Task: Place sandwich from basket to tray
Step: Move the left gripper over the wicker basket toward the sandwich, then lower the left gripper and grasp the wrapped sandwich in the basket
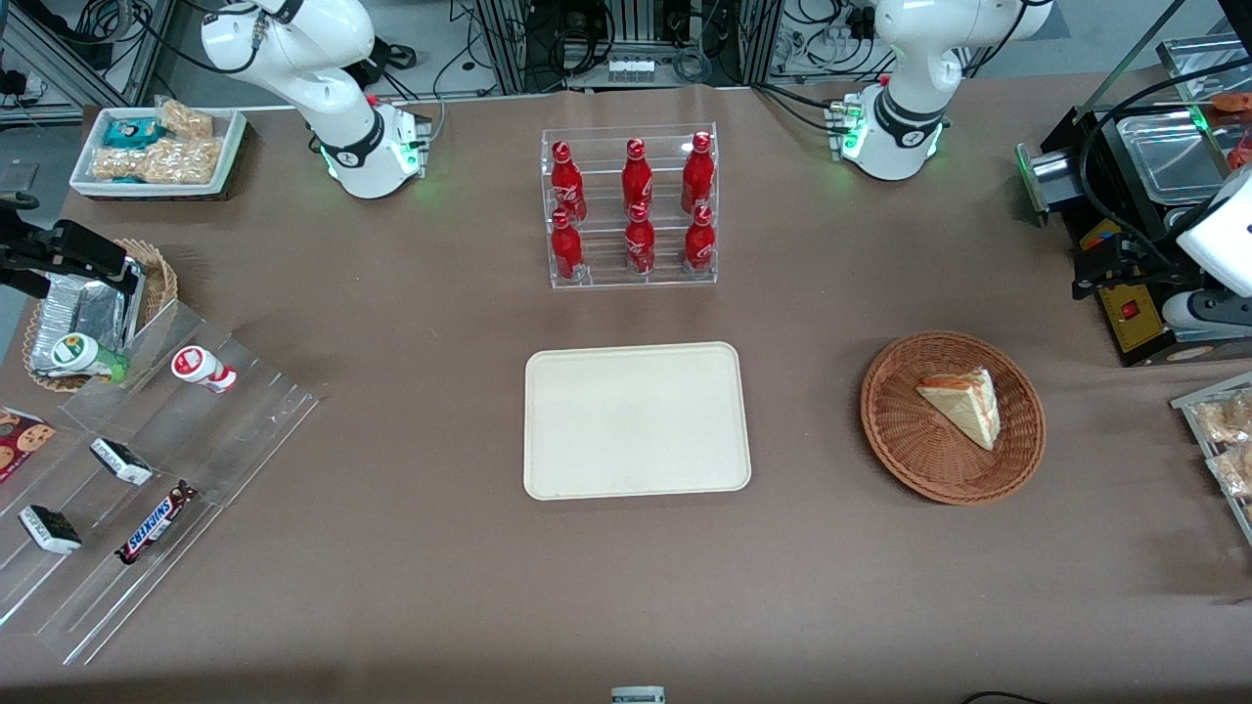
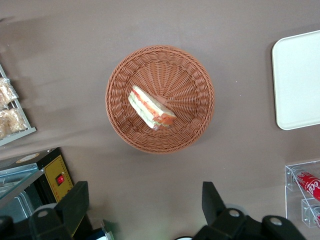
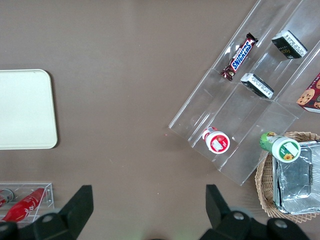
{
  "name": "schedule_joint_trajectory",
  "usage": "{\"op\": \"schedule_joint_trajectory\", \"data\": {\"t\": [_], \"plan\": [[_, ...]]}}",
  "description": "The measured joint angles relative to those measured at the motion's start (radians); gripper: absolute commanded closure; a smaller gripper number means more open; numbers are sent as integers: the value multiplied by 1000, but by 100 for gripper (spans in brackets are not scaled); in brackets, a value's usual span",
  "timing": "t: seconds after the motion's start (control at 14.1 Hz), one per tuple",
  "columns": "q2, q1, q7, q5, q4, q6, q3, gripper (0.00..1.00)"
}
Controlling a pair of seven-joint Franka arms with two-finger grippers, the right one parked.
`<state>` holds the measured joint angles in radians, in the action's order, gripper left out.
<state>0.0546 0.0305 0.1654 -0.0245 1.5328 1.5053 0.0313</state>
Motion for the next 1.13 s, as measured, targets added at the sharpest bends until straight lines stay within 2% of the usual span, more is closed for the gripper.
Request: {"op": "schedule_joint_trajectory", "data": {"t": [0.43,0.85,1.13], "plan": [[4,0,0,0,116,32,0,0],[10,9,-11,0,386,324,-1,0],[14,30,-128,0,560,558,-3,0]]}}
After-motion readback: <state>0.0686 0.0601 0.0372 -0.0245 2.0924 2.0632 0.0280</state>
